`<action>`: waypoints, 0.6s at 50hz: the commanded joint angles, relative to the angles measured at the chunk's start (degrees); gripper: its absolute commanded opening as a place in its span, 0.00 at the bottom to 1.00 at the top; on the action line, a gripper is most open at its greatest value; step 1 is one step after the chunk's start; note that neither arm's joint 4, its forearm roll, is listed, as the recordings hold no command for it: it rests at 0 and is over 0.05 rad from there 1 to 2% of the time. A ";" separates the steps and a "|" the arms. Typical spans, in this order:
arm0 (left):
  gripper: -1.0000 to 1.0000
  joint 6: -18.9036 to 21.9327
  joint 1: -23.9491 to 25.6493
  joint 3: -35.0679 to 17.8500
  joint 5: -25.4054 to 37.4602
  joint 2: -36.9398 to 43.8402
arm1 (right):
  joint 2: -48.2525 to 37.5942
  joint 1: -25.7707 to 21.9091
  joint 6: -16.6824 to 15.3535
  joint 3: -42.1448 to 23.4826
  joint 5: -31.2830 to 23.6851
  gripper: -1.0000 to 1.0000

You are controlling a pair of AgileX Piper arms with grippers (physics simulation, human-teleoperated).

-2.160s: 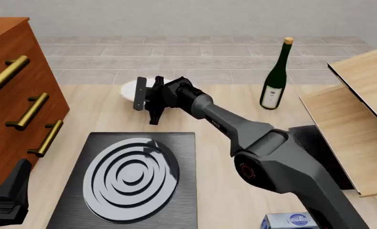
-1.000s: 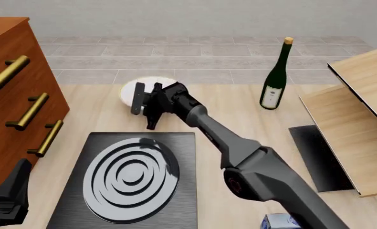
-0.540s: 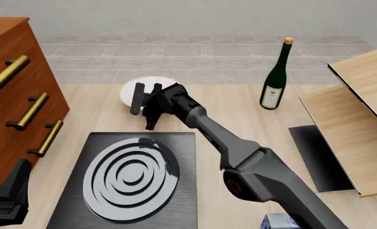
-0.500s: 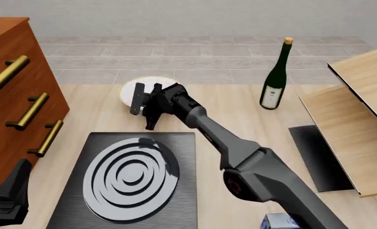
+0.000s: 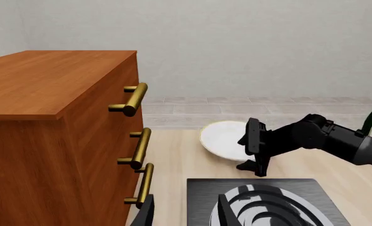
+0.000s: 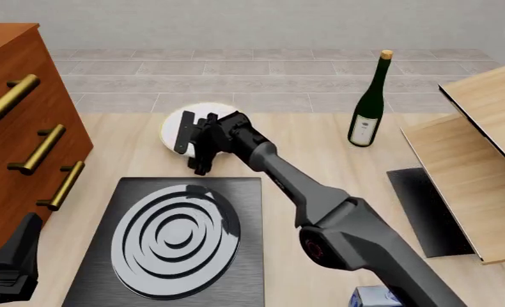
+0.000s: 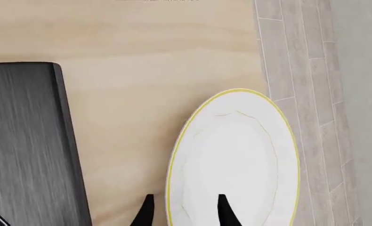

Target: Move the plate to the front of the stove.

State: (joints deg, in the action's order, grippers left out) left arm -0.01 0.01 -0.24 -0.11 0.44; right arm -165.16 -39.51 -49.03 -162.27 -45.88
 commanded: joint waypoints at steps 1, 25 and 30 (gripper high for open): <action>1.00 0.00 -0.01 0.00 0.00 0.00 | 0.96 -0.83 0.88 0.41 -1.14 1.00; 1.00 0.01 0.00 0.00 0.00 0.00 | 4.71 -1.17 0.38 0.23 -3.12 1.00; 1.00 0.00 -0.01 0.00 0.00 -0.02 | 5.83 -1.06 -0.01 0.21 -3.72 1.00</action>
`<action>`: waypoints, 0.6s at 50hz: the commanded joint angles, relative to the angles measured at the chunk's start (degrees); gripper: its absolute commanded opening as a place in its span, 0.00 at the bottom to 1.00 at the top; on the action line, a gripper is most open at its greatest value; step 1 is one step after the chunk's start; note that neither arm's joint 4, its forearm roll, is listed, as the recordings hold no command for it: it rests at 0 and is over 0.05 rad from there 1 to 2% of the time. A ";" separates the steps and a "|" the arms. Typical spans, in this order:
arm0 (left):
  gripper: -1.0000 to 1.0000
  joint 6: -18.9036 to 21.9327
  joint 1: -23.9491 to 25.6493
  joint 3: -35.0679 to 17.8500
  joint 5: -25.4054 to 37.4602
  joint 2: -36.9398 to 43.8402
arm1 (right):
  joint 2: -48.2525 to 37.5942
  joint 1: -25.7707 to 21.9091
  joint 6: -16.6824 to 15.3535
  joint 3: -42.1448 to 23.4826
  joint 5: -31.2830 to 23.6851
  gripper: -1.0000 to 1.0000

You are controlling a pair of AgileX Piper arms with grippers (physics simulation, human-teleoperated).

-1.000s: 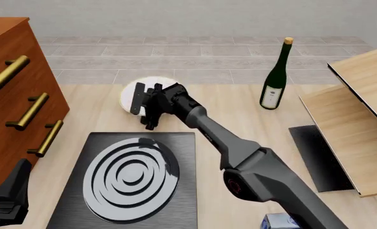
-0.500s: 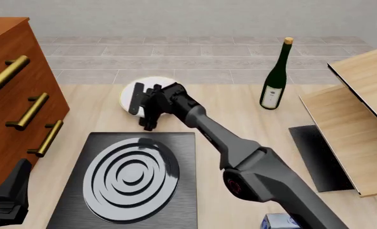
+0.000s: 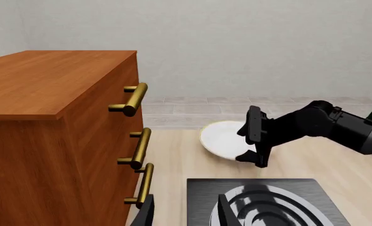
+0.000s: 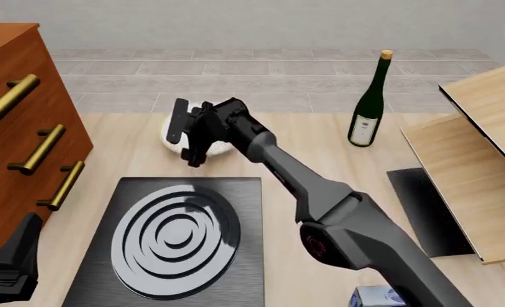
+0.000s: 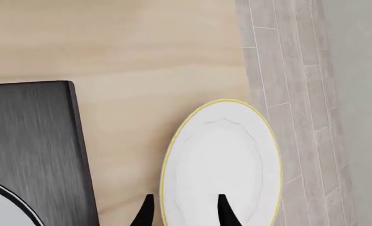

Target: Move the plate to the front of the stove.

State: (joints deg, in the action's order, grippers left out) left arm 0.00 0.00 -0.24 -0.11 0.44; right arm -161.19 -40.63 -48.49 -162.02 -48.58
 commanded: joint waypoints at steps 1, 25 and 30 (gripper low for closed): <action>1.00 -0.01 0.01 0.00 0.00 0.01 | 1.98 0.16 -0.74 -0.03 -1.05 1.00; 1.00 -0.01 0.01 0.00 0.00 0.00 | 5.91 2.32 -2.18 -0.05 -1.09 1.00; 1.00 0.00 -0.01 0.00 0.00 0.00 | 6.66 2.92 -2.56 0.13 -1.20 1.00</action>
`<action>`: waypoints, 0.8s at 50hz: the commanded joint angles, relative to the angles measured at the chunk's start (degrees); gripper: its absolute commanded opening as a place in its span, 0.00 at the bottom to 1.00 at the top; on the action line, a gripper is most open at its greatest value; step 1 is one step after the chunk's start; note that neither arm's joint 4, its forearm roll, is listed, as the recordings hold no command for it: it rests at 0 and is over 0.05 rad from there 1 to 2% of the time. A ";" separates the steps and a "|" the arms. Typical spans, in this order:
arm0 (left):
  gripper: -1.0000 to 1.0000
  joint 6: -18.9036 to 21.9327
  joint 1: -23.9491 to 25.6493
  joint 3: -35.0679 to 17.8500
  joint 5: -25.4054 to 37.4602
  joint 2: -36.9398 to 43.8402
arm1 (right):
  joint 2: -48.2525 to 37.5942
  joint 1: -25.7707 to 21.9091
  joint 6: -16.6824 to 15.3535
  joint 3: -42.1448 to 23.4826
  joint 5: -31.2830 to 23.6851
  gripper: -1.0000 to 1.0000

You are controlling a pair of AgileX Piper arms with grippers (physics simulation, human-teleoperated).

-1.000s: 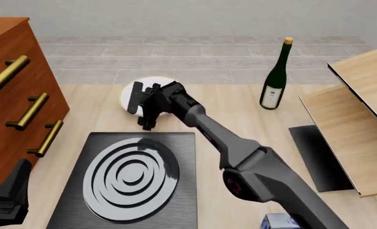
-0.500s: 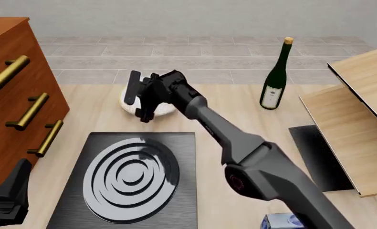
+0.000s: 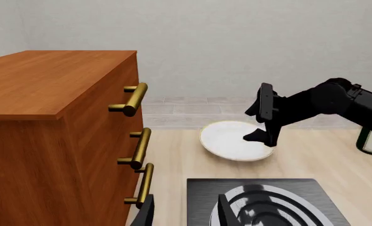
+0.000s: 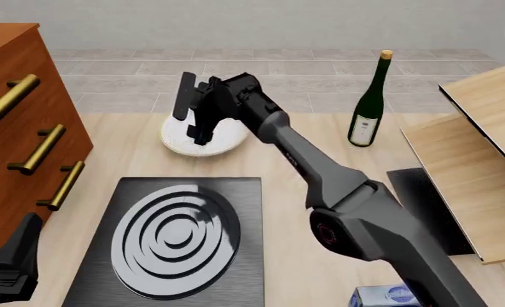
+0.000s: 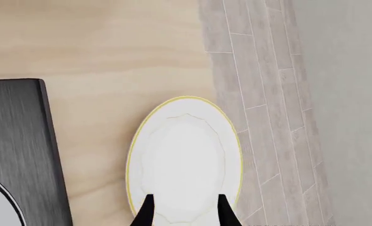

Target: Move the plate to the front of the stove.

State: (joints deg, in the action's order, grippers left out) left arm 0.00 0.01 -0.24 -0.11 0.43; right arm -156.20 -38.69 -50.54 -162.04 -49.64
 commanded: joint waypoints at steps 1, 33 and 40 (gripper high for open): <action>1.00 0.01 -0.01 0.00 0.00 0.02 | 1.82 1.12 -0.58 0.16 -0.15 1.00; 1.00 0.01 0.00 0.00 0.00 0.01 | 15.63 2.85 -0.26 23.51 11.76 1.00; 1.00 0.00 0.00 0.00 0.00 -0.01 | 19.17 3.00 -0.29 27.98 14.04 1.00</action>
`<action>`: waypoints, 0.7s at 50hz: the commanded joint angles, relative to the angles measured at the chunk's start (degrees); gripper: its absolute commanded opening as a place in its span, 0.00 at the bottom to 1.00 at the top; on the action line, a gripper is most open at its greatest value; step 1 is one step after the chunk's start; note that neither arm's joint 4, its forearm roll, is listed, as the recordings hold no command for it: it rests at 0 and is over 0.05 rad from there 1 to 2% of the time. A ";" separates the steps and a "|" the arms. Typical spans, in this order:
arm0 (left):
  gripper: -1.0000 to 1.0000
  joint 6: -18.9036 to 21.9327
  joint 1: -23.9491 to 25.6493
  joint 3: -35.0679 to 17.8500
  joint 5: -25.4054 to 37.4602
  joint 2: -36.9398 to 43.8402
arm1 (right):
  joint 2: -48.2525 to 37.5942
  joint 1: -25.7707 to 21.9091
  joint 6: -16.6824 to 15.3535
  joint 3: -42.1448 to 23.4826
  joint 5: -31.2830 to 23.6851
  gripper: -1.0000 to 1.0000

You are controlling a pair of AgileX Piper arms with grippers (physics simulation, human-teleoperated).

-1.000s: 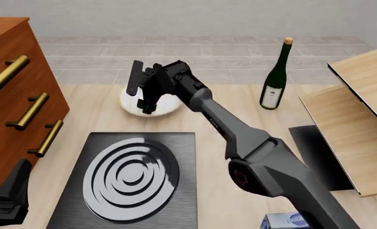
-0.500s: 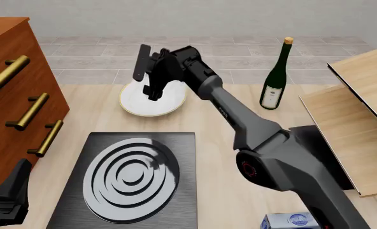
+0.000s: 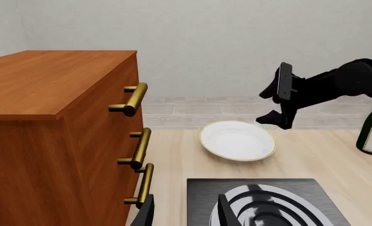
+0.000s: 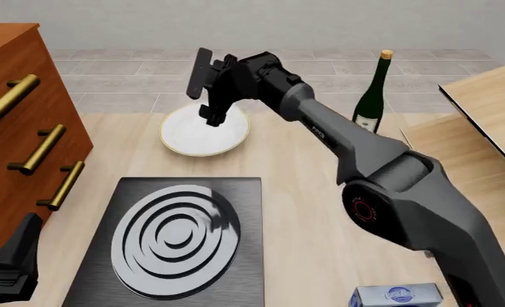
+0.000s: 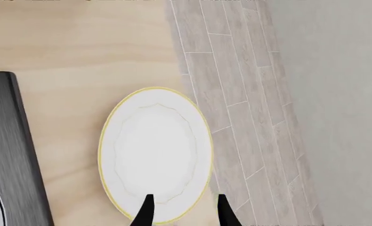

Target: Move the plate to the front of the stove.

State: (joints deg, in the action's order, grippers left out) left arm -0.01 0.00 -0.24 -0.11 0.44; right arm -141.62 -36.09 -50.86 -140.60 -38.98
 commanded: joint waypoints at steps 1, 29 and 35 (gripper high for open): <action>1.00 0.00 0.00 0.00 0.00 0.00 | 4.98 0.37 0.03 7.13 3.65 1.00; 1.00 0.00 0.01 0.00 0.00 0.00 | 14.85 0.96 -1.59 21.26 9.65 1.00; 1.00 0.00 0.01 0.00 0.00 0.00 | 17.84 0.80 -2.26 25.82 11.76 1.00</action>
State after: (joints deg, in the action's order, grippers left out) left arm -0.01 0.01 -0.24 -0.11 0.44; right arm -127.91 -35.31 -52.39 -120.65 -29.86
